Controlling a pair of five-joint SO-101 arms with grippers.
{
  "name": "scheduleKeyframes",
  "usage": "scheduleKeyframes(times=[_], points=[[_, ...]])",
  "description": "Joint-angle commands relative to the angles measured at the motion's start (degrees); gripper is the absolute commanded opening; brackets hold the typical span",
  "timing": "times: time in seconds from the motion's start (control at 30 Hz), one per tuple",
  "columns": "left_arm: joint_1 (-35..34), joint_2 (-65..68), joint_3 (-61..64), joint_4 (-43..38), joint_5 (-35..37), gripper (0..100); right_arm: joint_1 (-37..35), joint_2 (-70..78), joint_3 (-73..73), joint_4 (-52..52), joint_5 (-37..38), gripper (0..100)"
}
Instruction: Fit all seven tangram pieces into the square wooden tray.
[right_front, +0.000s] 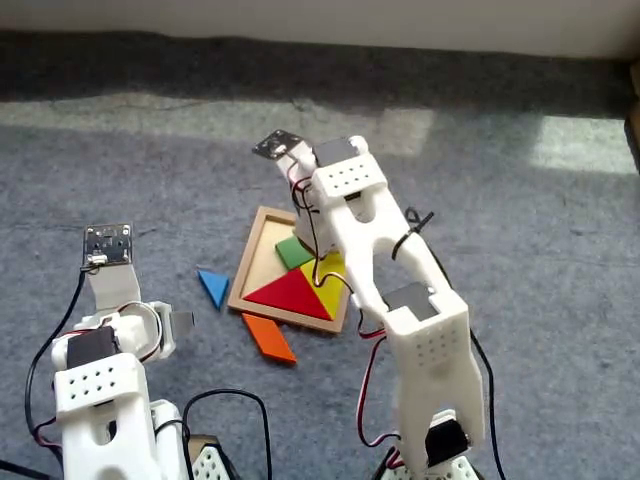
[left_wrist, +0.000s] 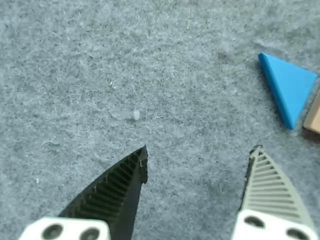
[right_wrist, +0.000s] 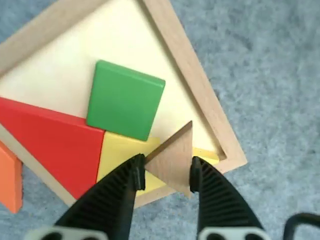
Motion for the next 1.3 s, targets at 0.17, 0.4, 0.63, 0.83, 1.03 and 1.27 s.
scheduleKeyframes(times=[0.17, 0.4, 0.63, 0.83, 1.03, 1.27], points=[[-0.5, 0.2, -0.3, -1.0, -0.4, 31, -1.8, -4.1, 0.0, -5.0, 5.1, 10.1], [-0.6, 0.2, -0.3, -1.0, -0.4, 31, -1.5, -4.1, 0.1, -4.8, 6.4, 21.3], [-0.6, 0.2, -0.3, -1.0, -0.4, 31, -1.5, -4.5, 0.0, -4.4, 6.4, 21.4], [-0.6, 0.2, -0.3, -1.0, -0.4, 31, -2.0, -5.4, -1.6, 3.5, 6.2, 16.6], [-0.6, 0.2, -0.3, -1.0, -0.4, 31, -6.3, -7.3, -2.9, 4.0, 1.8, 0.4], [-0.6, 0.2, -0.3, -1.0, -0.4, 31, -7.4, -5.8, 2.2, -8.4, -3.9, 1.0]])
